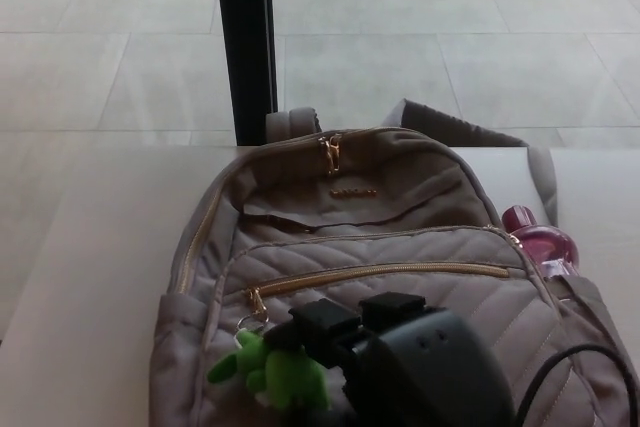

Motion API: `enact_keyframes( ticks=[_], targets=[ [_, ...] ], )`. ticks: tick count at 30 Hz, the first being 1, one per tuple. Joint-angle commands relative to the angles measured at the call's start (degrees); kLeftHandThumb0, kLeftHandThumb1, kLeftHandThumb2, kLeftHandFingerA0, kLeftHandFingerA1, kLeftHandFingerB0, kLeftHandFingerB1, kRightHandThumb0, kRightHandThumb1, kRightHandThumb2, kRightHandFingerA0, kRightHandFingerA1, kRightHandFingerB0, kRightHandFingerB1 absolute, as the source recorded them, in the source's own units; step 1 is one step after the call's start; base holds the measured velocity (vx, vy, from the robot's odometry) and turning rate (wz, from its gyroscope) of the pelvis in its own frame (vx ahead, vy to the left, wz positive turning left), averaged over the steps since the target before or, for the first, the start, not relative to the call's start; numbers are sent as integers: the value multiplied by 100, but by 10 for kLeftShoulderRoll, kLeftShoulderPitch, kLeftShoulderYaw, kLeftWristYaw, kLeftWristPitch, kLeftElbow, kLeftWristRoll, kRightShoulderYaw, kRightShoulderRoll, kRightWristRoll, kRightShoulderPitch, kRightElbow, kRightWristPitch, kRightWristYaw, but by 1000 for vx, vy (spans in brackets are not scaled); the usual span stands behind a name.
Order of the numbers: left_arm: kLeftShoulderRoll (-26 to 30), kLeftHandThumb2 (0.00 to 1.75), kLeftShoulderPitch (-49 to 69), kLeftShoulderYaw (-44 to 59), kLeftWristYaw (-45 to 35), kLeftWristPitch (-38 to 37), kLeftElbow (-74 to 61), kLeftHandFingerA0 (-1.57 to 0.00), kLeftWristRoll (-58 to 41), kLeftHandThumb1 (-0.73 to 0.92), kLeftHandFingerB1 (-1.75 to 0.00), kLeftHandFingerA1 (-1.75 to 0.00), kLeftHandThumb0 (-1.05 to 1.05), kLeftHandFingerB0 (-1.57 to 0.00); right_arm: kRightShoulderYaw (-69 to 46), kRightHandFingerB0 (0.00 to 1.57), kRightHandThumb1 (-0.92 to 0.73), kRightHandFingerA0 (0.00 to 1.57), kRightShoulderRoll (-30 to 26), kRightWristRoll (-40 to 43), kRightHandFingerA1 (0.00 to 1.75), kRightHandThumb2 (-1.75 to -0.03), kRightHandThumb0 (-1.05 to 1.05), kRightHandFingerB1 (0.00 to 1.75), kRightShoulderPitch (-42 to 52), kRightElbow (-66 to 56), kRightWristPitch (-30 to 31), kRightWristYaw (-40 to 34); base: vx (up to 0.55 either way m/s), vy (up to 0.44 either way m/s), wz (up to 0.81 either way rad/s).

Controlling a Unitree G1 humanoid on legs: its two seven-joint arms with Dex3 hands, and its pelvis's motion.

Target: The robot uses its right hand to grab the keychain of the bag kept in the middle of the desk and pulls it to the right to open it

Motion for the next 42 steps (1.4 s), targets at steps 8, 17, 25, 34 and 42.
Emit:
enact_keyframes(
  ticks=[8, 17, 25, 34, 42],
  targets=[
    [1, 66, -8, -5, 3, -8, -4, -67, 3, 87, -45, -60, -79, -61, 3, 90, -49, 111, 27, -1, 175, -86, -31, 94, 23, 48, -4, -20, 0, 0, 0],
    [4, 67, -10, -12, 5, -17, -1, -68, 7, 90, -46, -62, -81, -61, -19, 100, -28, 132, 9, -3, 175, -116, -18, 112, 29, 62, -23, -70, 0, 0, 0],
    [1, 68, -13, -3, 1, -8, 2, -68, -2, 91, -45, -62, -84, -62, -42, 92, -45, 138, 0, 11, 149, -128, -34, 115, 41, 53, -38, -69, 0, 0, 0],
    [3, 69, -3, -1, -1, -29, 0, -66, -2, 92, -48, -63, -89, -63, -99, 78, -48, 108, 1, 60, 175, -134, -32, 166, 9, 30, -51, -33, 0, 0, 0],
    [3, 72, -8, 2, -2, -12, 7, -64, 1, 92, -46, -60, -87, -60, -196, 81, -54, 103, 3, 114, 175, -120, -24, 155, -71, 9, -8, 60, 0, 0, 0]
  ],
)
